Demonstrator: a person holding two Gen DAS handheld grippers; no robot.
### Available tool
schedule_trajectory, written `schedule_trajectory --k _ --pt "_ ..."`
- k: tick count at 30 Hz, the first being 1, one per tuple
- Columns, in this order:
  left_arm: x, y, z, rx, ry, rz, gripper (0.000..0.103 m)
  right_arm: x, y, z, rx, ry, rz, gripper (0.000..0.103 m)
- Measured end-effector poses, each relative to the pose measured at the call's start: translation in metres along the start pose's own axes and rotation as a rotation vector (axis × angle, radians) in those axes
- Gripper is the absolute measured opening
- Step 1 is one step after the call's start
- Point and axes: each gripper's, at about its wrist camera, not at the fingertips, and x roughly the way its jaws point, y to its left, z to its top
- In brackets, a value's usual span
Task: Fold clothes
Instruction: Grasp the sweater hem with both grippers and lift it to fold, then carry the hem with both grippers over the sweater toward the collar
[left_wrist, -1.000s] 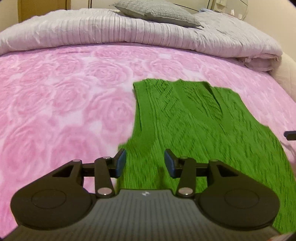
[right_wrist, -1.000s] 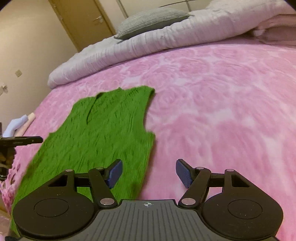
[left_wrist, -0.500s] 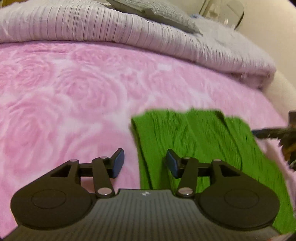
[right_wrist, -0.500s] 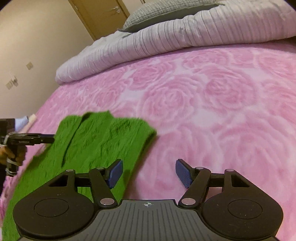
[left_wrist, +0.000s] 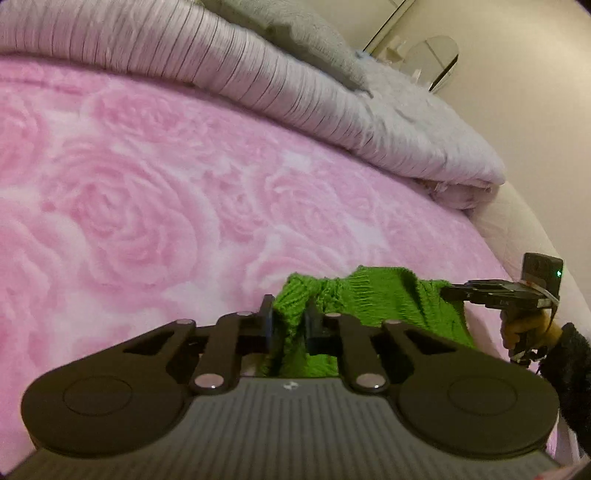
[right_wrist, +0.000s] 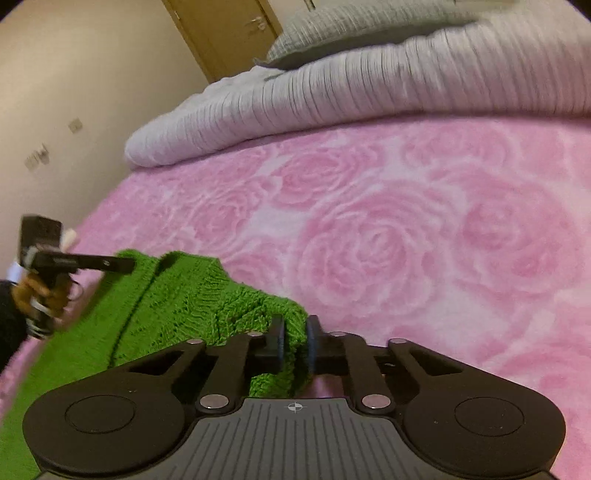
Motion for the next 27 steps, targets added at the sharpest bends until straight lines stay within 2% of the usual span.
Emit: schedule_trajectory --k 4,7,10,13,16,18,19,20,22,25,26,27 --pt "-0.057 -0.034 -0.003 0.047 -0.079 -0.038 0.007 -0.057 0.042 -0.001 -0.094 -0.107 -0.042 0.008" --pt "-0.116 -0.067 -0.023 0.081 -0.142 -0.082 0.007 -0.116 0.088 -0.02 -0.172 -0.163 -0.04 0.008" --pt "-0.175 -0.097 -0.068 0.086 -0.17 -0.113 0.008 -0.177 0.138 -0.059 -0.247 -0.188 -0.06 0.008" --pt "-0.213 -0.121 -0.138 0.062 -0.116 -0.043 0.013 -0.227 0.191 -0.118 -0.297 -0.159 -0.11 0.008" --pt "-0.245 -0.14 -0.209 0.008 -0.046 0.044 0.016 -0.246 0.225 -0.183 -0.207 0.006 -0.141 0.009" --pt "-0.256 -0.144 -0.25 -0.106 -0.001 0.094 0.016 -0.251 0.239 -0.227 -0.109 0.117 -0.207 0.009" --pt "-0.262 -0.148 -0.27 -0.169 0.011 0.115 0.016 -0.255 0.246 -0.249 -0.046 0.142 -0.249 0.009" --pt "-0.267 -0.154 -0.283 -0.208 0.007 0.13 0.017 -0.26 0.251 -0.263 0.027 0.134 -0.264 0.009" --pt "-0.276 -0.17 -0.301 -0.252 -0.021 0.155 0.027 -0.269 0.257 -0.283 0.164 0.096 -0.266 0.009" --pt "-0.266 -0.18 -0.294 -0.274 -0.036 0.163 0.031 -0.271 0.252 -0.282 0.368 0.002 -0.195 0.01" --pt "-0.262 -0.183 -0.29 -0.28 -0.039 0.165 0.032 -0.271 0.25 -0.281 0.437 -0.03 -0.171 0.024" --pt "-0.257 -0.186 -0.286 -0.285 -0.043 0.166 0.034 -0.271 0.248 -0.28 0.505 -0.061 -0.146 0.043"
